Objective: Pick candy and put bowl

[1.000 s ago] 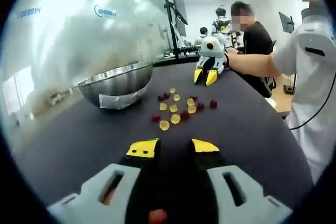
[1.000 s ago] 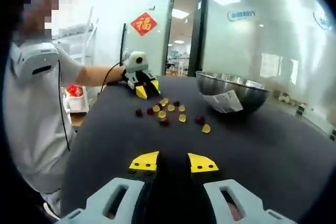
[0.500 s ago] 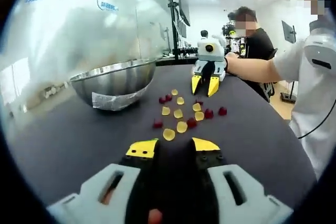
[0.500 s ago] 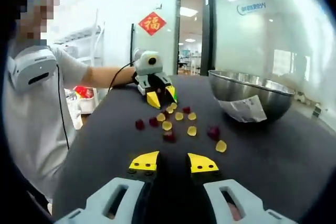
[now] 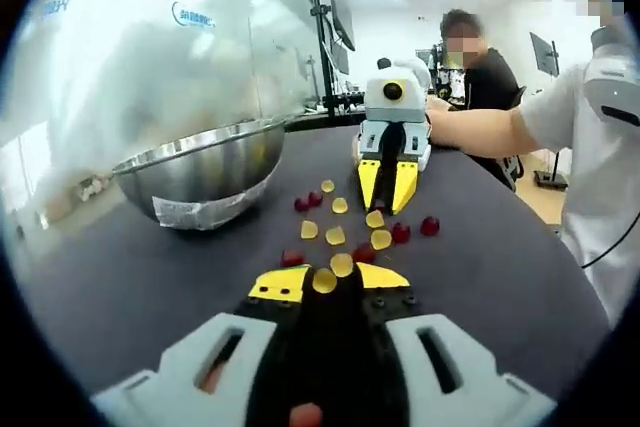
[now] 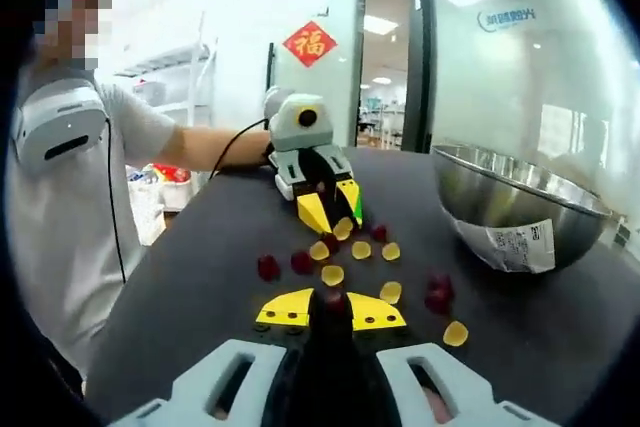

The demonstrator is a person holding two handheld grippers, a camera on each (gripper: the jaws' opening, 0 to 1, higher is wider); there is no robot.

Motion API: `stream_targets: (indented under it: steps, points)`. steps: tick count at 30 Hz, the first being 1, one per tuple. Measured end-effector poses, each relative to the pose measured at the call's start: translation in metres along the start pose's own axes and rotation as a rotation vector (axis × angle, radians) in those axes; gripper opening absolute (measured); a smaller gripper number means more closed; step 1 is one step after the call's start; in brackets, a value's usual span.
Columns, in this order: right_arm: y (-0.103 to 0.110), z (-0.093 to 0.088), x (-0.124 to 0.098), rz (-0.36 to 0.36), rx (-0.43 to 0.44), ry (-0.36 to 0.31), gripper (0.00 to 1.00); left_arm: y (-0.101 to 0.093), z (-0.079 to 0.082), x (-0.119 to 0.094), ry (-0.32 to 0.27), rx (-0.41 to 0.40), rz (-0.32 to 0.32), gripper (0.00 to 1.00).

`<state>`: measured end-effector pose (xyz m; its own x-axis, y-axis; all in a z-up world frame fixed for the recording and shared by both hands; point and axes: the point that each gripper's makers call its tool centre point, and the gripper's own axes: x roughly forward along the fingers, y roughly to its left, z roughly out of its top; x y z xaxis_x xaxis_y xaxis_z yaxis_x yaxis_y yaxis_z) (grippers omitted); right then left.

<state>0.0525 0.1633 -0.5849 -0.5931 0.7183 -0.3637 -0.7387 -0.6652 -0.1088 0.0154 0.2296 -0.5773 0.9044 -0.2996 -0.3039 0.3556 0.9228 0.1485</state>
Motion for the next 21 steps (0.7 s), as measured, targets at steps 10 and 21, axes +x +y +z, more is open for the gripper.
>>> stream_targets:
  steps: [10, 21]
  points:
    - [-0.0010, 0.0004, -0.0012, -0.010, -0.018, -0.012, 0.04, -0.0025, -0.0011, -0.0061, 0.010, 0.018, 0.001, 0.08]
    - [-0.0036, 0.0007, -0.0034, -0.027, -0.029, -0.014, 0.04, -0.0036, -0.0009, -0.0081, 0.008, 0.043, -0.003, 0.03]
